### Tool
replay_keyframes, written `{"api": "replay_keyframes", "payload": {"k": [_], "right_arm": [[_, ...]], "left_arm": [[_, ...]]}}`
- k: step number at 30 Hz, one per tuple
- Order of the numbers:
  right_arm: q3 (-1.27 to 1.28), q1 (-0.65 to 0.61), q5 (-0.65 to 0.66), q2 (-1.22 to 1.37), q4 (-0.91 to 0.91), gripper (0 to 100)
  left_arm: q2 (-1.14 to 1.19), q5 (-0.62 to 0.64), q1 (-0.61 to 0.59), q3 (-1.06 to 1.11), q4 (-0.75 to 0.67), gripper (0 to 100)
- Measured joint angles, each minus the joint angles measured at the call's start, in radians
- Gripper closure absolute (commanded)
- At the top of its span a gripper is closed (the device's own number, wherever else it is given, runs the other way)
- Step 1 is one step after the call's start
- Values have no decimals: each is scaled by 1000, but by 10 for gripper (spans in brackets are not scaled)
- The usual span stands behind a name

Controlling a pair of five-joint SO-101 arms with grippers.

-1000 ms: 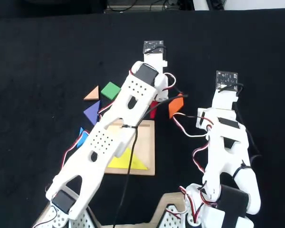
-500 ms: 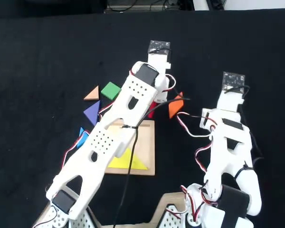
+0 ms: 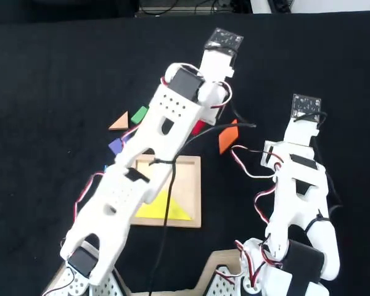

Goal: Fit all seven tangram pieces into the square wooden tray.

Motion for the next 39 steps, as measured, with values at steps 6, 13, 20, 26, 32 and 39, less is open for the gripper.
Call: {"api": "replay_keyframes", "payload": {"k": [6,13,20,26,32,39], "right_arm": [[0,0,-2,0,-20,988],[0,0,-2,0,-21,988],[0,0,-2,0,-28,988],[0,0,-2,0,-28,988],[0,0,-2,0,-28,988],[0,0,-2,0,-28,987]], "left_arm": [[-333,-68,-18,318,0,971],[-671,-75,-94,640,0,970],[-901,-61,-109,899,0,971],[-1106,-61,-55,1125,0,971],[-1267,-20,-57,1389,-3,970],[-1433,-38,-57,1570,-121,970]]}}
